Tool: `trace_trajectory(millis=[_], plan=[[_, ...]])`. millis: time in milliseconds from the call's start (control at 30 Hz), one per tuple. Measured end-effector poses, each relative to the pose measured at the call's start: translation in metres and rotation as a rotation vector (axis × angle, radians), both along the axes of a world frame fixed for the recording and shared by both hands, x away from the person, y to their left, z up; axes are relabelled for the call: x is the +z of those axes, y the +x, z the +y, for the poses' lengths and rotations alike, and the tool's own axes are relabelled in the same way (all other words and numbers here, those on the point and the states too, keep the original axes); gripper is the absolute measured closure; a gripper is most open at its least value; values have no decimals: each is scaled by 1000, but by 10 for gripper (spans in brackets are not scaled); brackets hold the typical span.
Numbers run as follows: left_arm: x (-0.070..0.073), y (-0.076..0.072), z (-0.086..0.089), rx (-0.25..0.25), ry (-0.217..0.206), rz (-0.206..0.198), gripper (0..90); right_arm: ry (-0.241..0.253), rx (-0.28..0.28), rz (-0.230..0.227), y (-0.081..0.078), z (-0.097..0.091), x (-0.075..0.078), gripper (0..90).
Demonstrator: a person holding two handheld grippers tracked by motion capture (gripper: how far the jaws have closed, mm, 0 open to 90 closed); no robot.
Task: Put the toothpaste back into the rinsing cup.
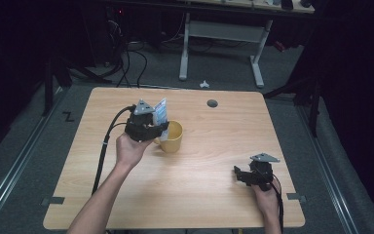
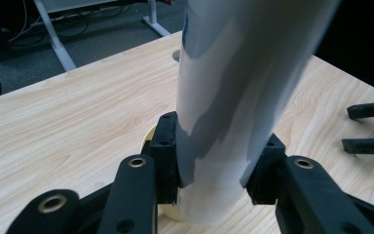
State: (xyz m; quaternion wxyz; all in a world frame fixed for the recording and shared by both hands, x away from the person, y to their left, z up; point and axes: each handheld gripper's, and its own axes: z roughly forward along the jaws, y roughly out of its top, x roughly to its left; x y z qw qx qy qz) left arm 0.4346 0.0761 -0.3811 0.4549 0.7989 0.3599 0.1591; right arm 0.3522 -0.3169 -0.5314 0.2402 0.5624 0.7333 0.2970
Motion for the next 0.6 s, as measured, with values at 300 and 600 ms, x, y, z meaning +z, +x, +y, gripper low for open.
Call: trace_trajectory(millis=[300, 600], plan=[[-2, 8, -8, 16, -1, -2, 634, 0, 1, 0, 0, 0, 0, 154], [-5, 15, -12, 25, -19, -5, 633, -1, 0, 0, 0, 0, 0, 154]])
